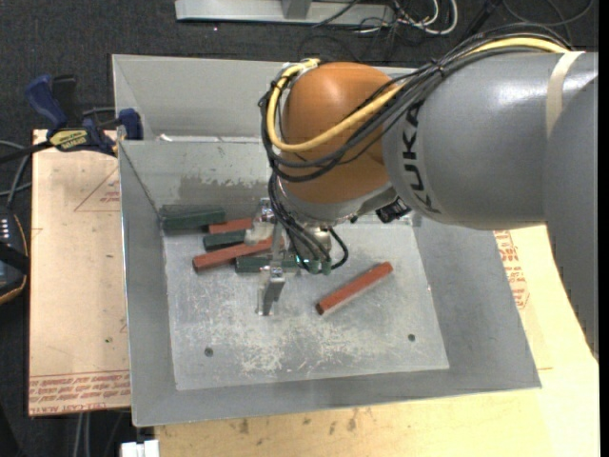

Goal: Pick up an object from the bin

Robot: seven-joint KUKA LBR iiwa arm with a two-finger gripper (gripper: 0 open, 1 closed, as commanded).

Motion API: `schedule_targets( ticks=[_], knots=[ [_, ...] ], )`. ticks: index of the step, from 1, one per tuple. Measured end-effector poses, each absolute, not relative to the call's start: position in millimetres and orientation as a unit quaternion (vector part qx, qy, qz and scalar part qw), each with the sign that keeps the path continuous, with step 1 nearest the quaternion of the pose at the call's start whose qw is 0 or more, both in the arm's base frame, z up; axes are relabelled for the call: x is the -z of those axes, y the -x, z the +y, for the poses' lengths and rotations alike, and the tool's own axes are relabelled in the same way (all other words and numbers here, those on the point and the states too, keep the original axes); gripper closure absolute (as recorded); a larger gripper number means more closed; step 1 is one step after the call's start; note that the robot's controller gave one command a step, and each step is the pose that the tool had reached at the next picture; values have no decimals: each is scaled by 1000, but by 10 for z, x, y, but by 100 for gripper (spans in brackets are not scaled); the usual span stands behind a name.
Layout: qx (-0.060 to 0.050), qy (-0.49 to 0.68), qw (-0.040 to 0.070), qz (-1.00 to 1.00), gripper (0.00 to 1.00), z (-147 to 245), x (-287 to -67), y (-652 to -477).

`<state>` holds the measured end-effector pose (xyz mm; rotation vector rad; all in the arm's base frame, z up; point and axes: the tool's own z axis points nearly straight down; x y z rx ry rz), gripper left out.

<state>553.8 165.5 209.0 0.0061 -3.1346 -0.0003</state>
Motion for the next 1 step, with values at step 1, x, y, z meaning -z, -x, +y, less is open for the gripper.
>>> schedule_targets(
  ticks=[1],
  knots=[
    [1, 0, 0, -1000, 0, 1647, -2132, -5555]
  ],
)
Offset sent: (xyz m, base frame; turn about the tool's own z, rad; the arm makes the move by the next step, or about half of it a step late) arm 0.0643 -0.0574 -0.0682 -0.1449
